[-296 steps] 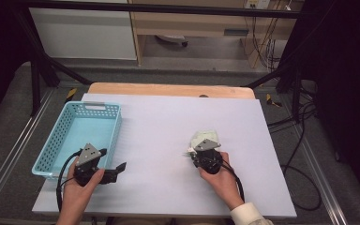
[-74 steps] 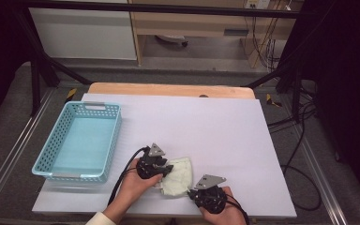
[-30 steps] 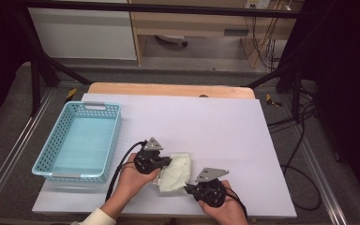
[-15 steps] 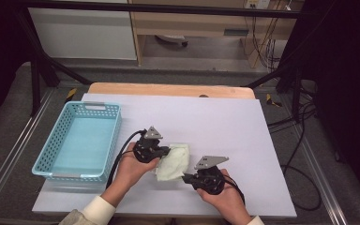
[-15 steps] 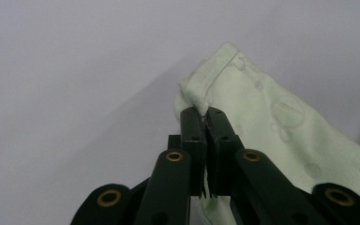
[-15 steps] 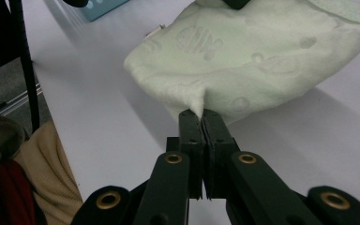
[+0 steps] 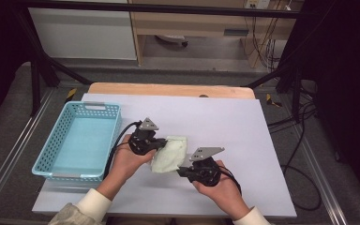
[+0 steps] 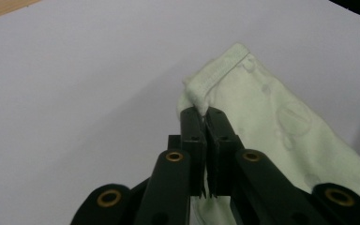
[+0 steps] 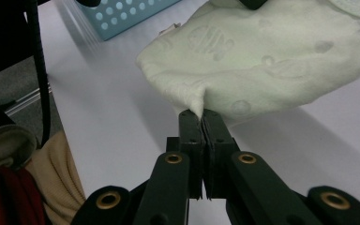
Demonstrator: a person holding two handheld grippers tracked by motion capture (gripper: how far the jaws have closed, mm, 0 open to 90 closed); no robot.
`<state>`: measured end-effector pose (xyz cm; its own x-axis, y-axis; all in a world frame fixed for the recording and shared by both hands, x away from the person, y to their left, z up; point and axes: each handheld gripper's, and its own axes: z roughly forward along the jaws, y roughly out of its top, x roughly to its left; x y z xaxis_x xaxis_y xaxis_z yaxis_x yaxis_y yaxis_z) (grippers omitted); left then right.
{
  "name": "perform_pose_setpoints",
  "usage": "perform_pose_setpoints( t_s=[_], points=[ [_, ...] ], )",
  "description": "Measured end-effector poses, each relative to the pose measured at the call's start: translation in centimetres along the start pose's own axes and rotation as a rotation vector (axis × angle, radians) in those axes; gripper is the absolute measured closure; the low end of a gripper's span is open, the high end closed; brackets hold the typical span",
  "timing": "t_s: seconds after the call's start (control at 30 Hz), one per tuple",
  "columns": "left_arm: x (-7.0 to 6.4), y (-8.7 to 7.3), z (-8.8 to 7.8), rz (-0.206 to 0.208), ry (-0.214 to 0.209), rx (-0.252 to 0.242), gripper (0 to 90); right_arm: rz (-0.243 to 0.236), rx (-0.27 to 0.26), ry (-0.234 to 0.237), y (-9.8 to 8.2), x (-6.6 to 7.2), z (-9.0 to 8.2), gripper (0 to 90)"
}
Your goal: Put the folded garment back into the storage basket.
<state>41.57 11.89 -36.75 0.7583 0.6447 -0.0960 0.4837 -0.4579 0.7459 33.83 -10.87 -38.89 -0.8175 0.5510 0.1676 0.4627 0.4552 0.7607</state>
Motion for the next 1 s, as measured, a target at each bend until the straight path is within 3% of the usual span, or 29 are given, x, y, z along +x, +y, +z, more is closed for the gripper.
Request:
perform_pose_setpoints(
  t_s=[1.0],
  points=[
    [2.4,0.4,-4.1,-0.030,0.028,-0.025,87.3,-0.055,0.004,0.048,4.3,1.3,1.4,88.6]
  ],
)
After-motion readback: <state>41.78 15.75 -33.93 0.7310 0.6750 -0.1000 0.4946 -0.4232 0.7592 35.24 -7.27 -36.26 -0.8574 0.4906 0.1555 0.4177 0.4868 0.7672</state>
